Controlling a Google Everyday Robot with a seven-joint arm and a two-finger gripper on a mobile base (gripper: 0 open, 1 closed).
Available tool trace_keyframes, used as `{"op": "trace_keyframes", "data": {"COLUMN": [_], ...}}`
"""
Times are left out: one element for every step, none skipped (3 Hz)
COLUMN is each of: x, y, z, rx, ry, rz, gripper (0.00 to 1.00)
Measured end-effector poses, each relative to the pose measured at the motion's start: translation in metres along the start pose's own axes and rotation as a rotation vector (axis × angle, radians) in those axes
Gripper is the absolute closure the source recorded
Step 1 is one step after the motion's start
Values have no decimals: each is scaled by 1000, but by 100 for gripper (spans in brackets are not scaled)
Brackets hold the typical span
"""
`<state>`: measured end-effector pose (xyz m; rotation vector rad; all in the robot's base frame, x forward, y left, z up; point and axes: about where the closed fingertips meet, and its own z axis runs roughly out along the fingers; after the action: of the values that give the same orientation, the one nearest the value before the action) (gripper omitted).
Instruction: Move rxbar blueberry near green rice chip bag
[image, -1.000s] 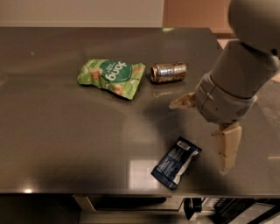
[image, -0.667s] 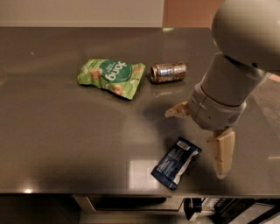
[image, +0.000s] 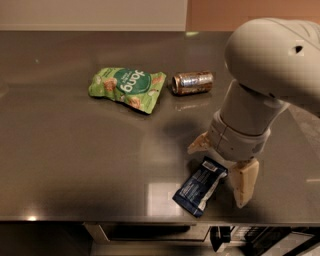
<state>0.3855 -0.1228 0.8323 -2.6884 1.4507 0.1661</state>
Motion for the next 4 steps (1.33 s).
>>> {"op": "trace_keyframes", "data": {"x": [0,0,-1,3], "y": [2,2,2,-11], "z": [8,11,7,-3], "rx": [-30,-49,-49,-39], "ry": [18,29,29,28], "rz": [-7,-10,-10,41], "gripper": [41,63,88,100]}}
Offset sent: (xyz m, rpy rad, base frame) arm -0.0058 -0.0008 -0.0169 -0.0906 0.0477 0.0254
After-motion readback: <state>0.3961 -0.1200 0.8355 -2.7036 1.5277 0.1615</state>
